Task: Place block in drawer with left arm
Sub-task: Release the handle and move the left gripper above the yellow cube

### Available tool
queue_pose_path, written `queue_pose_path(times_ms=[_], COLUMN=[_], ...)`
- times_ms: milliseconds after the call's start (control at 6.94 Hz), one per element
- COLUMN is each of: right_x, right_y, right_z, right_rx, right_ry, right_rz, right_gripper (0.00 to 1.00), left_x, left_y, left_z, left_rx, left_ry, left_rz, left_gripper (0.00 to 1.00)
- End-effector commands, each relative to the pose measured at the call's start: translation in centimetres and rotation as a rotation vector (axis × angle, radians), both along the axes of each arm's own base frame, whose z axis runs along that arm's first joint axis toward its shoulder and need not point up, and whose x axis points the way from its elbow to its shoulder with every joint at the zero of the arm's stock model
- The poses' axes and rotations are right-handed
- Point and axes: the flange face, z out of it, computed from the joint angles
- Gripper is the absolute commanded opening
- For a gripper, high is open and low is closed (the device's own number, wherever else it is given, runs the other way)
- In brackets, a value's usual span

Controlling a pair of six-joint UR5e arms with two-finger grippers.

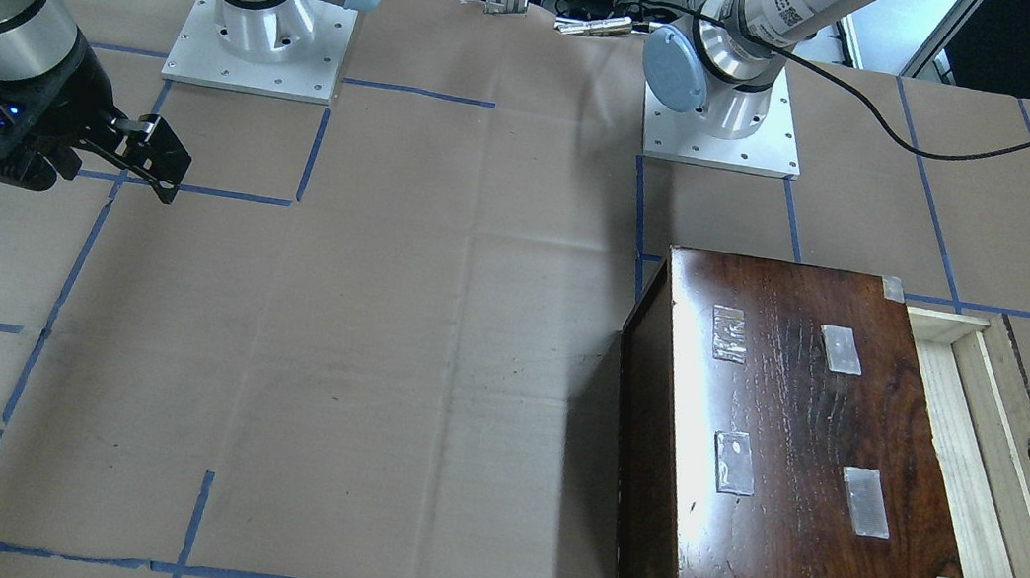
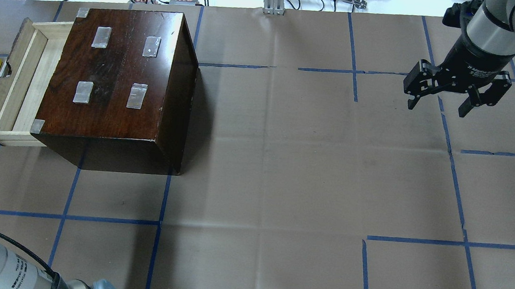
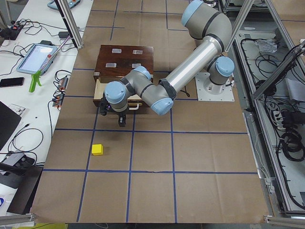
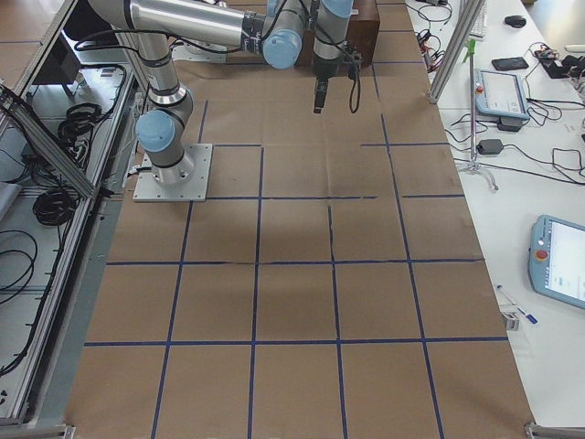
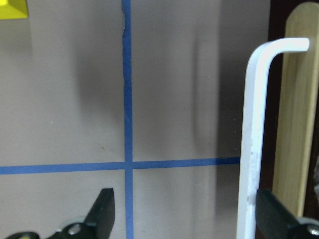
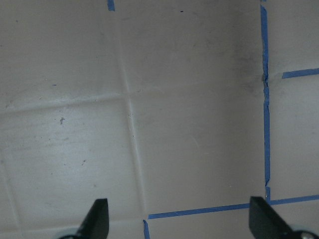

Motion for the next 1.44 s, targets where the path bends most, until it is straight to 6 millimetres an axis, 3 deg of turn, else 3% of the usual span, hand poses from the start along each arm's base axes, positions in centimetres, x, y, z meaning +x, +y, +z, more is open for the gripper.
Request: queue_pose_path(times_ms=[0, 576, 864, 1296], right_x=[0.0, 0.0, 0.0, 0.0], right_y=[0.0, 0.0, 0.0, 0.0], right_z=[0.0, 0.0, 0.0, 0.0], right_rx=[-0.001, 0.001, -0.001, 0.001], right_ry=[0.000, 0.000, 0.000, 0.000], right_rz=[0.000, 0.000, 0.000, 0.000], right_gripper=[1.00, 1.00, 1.00, 1.00], left_x=[1.6, 7.2, 9.8, 11.9], left_y=[-1.1, -6.3, -8.7, -10.9], left_z=[1.2, 1.4, -0.6, -4.4], left_rx=[-0.002, -0.064, -0.075, -0.070], left_ry=[-0.059, -0.120, -0.131, -0.124], left_rz=[-0.003, 0.004, 0.007, 0.005], left_gripper=[0.99, 0.99, 0.99, 0.99])
